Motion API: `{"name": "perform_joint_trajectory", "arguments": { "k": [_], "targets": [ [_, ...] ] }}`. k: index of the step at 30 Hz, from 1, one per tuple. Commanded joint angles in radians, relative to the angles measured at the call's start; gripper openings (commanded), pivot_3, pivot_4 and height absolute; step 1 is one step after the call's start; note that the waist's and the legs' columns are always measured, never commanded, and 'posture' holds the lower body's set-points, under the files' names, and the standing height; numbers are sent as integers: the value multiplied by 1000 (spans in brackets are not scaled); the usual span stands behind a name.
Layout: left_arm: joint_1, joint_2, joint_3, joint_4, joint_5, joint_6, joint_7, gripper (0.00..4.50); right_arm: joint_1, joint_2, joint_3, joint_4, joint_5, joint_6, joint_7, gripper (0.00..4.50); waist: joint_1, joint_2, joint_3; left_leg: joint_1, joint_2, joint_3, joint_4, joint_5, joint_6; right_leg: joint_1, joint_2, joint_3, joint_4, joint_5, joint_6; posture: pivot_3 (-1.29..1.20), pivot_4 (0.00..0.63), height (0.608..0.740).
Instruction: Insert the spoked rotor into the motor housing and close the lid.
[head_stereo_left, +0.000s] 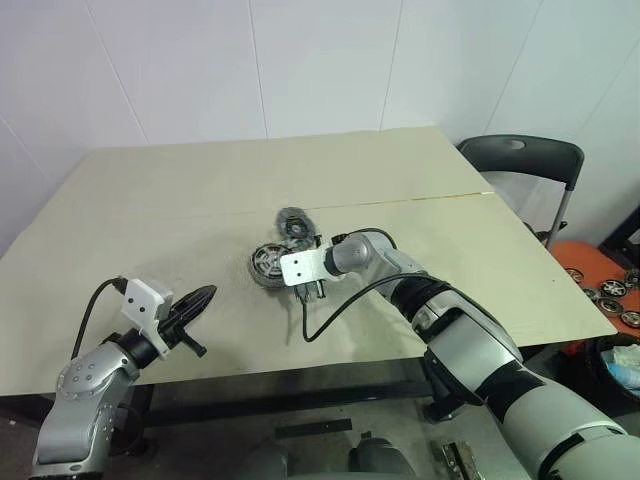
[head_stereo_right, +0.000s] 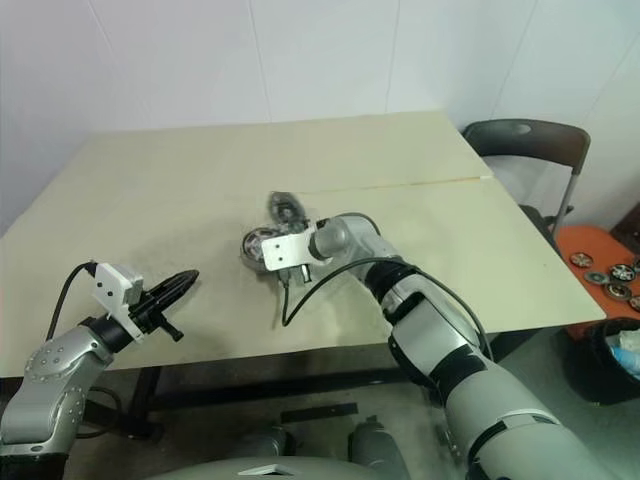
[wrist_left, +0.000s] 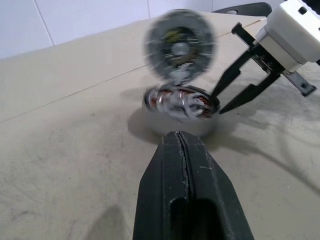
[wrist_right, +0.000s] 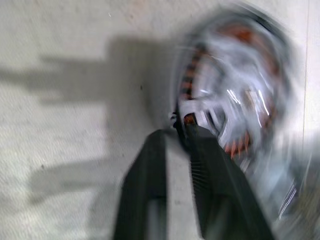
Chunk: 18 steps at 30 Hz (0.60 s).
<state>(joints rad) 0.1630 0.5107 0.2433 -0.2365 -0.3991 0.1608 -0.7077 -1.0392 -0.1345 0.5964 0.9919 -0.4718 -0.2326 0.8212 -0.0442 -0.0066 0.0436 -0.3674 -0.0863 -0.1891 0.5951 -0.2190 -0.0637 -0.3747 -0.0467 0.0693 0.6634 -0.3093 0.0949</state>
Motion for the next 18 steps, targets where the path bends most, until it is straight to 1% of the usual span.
{"name": "perform_joint_trajectory", "arguments": {
  "k": [1,8,14,18],
  "targets": [
    [-15,5,0,-20,9,-13,10,0,-36,9,-15,7,1,-8,3,147,0,0,0,1,0,0,0,0,0,1,0,0,0,-1,-1,0,0,740],
    [-28,15,-7,-68,15,35,44,0,-43,14,-39,-24,37,-9,61,147,0,0,0,3,0,0,-1,0,0,2,0,0,0,-1,-1,0,0,740],
    [-40,16,-21,-78,26,53,57,0,-11,3,-65,-145,116,29,231,147,-2,0,0,3,0,0,-3,0,0,1,0,0,0,0,0,0,0,740],
    [-34,15,-26,-55,37,31,51,0,7,-22,-72,-242,145,79,304,147,0,0,0,2,0,0,-3,0,0,1,0,0,0,0,0,0,0,740]
  ]
}}
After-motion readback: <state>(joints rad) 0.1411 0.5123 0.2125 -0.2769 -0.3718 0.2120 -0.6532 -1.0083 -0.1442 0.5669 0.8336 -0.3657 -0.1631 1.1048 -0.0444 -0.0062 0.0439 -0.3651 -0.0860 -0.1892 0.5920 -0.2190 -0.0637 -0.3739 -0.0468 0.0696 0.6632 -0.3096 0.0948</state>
